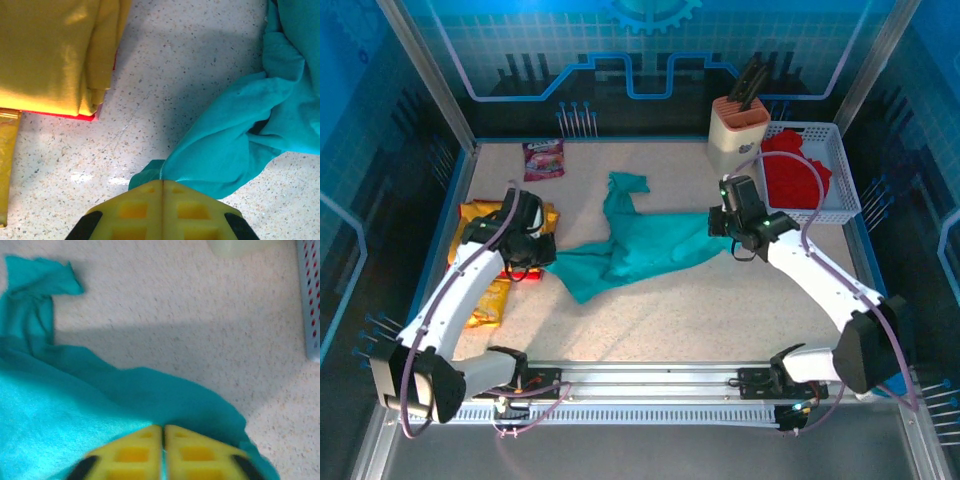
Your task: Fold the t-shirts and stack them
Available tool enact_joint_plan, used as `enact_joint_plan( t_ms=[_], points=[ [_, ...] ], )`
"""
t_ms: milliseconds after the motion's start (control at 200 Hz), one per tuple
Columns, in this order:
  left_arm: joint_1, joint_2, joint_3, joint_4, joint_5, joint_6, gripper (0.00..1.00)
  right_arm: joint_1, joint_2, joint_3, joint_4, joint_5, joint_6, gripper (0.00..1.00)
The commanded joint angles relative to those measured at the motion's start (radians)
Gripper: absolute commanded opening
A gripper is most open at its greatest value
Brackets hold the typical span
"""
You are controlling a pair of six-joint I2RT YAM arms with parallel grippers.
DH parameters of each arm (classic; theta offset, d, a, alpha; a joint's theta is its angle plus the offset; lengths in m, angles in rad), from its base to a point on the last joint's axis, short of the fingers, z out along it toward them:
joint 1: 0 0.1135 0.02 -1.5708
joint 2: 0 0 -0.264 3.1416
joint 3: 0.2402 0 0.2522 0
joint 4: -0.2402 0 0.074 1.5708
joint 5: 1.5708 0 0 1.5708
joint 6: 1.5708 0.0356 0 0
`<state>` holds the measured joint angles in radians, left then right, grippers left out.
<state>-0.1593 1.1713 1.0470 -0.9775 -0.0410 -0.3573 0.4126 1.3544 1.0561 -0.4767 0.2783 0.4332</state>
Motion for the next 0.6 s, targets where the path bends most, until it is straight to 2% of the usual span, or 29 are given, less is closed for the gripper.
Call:
enact_joint_plan(
  t_ms=[0, 65, 145, 255, 380, 480, 595],
  points=[
    [0.041, -0.022, -0.036, 0.006, 0.036, -0.016, 0.0, -0.067, 0.068, -0.007, -0.121, -0.054, 0.001, 0.63],
    [0.05, -0.016, -0.041, 0.035, 0.071, -0.027, 0.0, -0.087, 0.052, -0.054, -0.105, -0.08, 0.027, 0.81],
    [0.061, -0.015, -0.036, 0.063, 0.084, -0.034, 0.0, -0.11, -0.003, -0.128, -0.081, -0.088, 0.058, 0.95],
    [0.069, -0.012, -0.028, 0.09, 0.088, -0.033, 0.0, -0.157, -0.062, -0.244, -0.028, -0.169, 0.09, 0.93],
    [0.07, 0.009, -0.029, 0.109, 0.125, -0.033, 0.0, -0.144, -0.067, -0.352, 0.048, -0.272, 0.097, 0.92],
    [0.069, 0.014, -0.046, 0.127, 0.15, -0.039, 0.0, -0.113, -0.046, -0.421, 0.116, -0.259, 0.098, 0.94],
    [0.07, 0.013, -0.051, 0.13, 0.151, -0.036, 0.0, -0.091, 0.018, -0.425, 0.166, -0.228, 0.102, 0.92]
  ],
)
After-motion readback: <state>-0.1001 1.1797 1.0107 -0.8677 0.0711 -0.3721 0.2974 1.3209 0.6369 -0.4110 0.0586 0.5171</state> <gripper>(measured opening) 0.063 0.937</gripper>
